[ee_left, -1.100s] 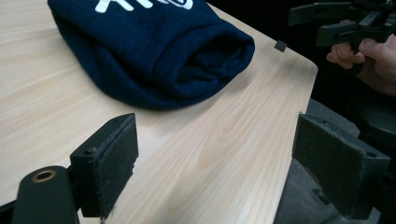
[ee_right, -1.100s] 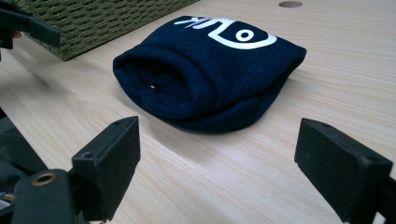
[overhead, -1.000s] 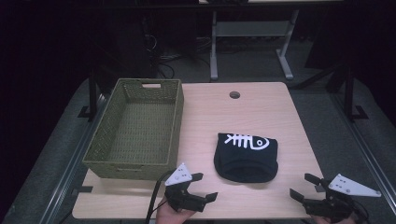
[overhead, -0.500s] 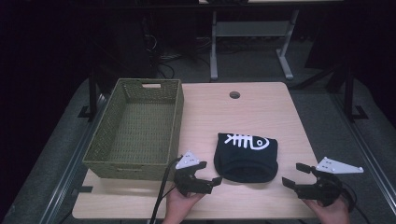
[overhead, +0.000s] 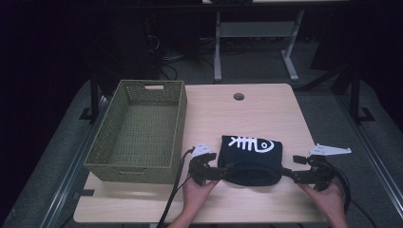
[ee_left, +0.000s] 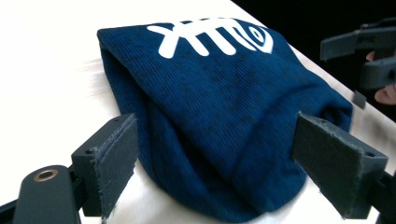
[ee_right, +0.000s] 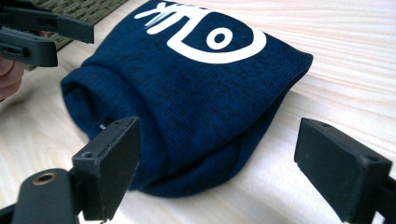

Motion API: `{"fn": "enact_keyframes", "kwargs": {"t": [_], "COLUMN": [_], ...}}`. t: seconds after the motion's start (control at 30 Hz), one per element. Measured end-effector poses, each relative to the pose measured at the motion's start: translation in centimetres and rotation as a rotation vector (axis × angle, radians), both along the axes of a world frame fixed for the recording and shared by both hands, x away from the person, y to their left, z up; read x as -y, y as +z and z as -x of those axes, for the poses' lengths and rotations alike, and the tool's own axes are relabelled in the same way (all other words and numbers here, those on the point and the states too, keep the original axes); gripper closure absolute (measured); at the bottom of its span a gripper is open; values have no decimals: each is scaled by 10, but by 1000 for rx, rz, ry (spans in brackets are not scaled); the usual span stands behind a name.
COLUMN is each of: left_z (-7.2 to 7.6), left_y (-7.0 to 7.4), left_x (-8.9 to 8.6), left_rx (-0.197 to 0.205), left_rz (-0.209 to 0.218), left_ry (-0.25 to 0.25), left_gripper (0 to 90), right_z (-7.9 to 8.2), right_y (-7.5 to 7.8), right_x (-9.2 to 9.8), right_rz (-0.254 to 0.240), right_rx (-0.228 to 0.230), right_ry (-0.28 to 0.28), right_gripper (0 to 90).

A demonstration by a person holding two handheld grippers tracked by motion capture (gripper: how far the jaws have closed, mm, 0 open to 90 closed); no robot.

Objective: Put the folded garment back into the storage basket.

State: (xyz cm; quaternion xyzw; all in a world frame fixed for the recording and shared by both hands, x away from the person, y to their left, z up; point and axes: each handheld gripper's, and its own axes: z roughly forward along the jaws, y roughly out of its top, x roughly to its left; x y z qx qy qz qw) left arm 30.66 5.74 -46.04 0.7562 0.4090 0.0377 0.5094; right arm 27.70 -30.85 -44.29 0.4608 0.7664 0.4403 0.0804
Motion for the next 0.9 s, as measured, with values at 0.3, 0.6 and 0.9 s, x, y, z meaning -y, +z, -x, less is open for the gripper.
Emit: {"fn": "enact_keyframes", "kwargs": {"t": [0.3,0.6,0.9], "left_z": [-22,-35,-36], "left_y": [-8,-19,-20], "left_x": [7,9,13], "left_rx": [-67,-147,-167], "left_rz": [-16,-3,10], "left_ry": [74,89,81], "left_gripper": [150,194,348], "right_z": [-26,-45,-53], "right_y": [-8,-19,-29], "right_x": [-1,-4,-10], "right_rz": [-17,-23,-29], "right_rx": [-57,-132,-192], "right_ry": [-11,-36,-49], "right_gripper": [147,231,417]}}
